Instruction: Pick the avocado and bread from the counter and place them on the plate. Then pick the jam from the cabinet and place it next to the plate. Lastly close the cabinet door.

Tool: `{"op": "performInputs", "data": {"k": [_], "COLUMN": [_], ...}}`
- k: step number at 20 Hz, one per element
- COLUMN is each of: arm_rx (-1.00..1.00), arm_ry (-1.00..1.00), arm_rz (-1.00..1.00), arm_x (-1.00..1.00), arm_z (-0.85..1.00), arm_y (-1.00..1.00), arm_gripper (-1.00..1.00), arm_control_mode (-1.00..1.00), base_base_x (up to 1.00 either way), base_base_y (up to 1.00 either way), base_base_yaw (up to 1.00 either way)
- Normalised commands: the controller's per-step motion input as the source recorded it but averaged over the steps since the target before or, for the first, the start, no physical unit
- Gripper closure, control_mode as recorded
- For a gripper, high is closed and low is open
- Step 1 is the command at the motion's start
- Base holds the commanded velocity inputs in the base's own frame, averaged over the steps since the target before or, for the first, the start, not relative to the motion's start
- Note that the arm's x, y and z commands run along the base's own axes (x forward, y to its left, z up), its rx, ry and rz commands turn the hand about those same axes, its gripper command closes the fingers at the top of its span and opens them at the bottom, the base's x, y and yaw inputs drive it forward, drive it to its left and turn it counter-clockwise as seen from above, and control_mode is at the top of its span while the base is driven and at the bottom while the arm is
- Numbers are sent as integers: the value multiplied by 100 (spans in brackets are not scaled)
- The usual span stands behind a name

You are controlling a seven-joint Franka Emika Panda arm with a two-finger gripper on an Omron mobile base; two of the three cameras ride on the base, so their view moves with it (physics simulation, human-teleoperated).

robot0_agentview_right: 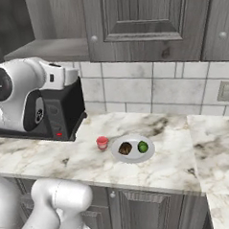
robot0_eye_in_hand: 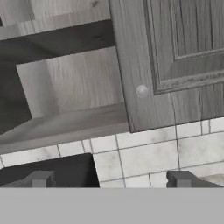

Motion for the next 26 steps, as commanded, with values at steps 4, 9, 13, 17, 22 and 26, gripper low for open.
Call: {"op": "performInputs", "data": {"k": [4, 9, 13, 17, 22, 26], "arm_rx": [37, 35, 36, 33, 19, 9], "arm_ry": [22, 24, 24, 19, 13, 12], "arm_rz": [1, 9, 16, 14, 5, 2], "arm_x": [-23, -22, -15, -8, -5, -11], "arm_z": [1, -5, -13, -18, -18, -16], "arm_y": [26, 20, 14, 17, 22, 25], "arm_gripper": [-100, -100, -100, -100, -100, -100], "arm_control_mode": [-100, -100, -100, -100, -100, -100], "base_base_x": [0, 0, 0, 0, 0, 0], "base_base_y": [0, 0, 0, 0, 0, 0], "base_base_yaw": [0, 0, 0, 0, 0, 0]}}
